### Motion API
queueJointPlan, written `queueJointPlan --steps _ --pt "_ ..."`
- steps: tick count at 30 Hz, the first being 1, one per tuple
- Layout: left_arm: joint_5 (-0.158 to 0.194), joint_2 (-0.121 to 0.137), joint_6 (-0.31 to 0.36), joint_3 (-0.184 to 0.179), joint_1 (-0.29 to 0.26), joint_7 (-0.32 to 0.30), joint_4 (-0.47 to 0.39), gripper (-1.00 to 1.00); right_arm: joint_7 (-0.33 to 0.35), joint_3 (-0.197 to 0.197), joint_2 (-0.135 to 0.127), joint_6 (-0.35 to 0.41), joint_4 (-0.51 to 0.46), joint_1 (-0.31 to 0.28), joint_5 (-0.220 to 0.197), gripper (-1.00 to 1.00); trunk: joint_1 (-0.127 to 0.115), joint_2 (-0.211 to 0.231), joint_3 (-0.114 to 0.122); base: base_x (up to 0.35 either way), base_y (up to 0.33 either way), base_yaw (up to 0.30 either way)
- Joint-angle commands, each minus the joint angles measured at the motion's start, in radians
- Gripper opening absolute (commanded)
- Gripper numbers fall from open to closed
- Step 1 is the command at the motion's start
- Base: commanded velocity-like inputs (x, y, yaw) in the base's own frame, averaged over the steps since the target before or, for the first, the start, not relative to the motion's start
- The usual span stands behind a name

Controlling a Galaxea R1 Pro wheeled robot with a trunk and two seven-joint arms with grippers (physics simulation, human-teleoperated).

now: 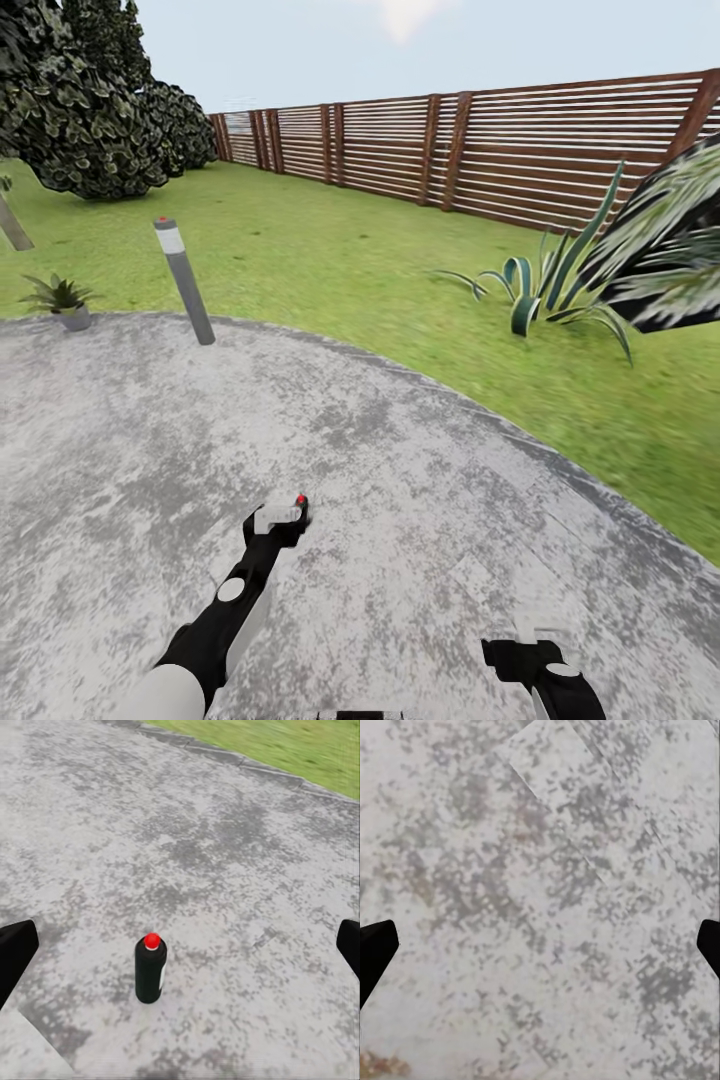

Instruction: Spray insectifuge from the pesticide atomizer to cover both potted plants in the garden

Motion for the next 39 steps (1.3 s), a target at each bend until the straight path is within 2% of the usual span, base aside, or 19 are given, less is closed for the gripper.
queueJointPlan --steps 1,13,35,39 --pt "0.004 0.0 -0.003 -0.002 -0.001 0.0 0.001 1.0 0.001 0.0 0.0 0.006 -0.002 0.0 0.009 1.0 0.004 -0.008 -0.005 0.0 0.0 0.178" --pt "0.004 0.0 -0.003 -0.002 -0.001 0.0 0.001 1.0 0.001 -0.001 0.0 0.006 -0.003 0.0 0.009 1.0 0.05 -0.092 -0.052 0.0 0.0 0.104" --pt "0.004 -0.001 -0.003 -0.004 -0.001 0.0 0.001 1.0 0.001 -0.001 0.0 0.006 -0.003 0.0 0.009 1.0 0.06 -0.097 -0.137 0.0 0.0 0.002" --pt "0.004 -0.001 -0.003 -0.003 -0.001 0.0 0.001 1.0 0.001 -0.001 0.0 0.006 -0.003 0.0 0.009 1.0 0.06 -0.097 -0.137 0.0 0.0 0.0"
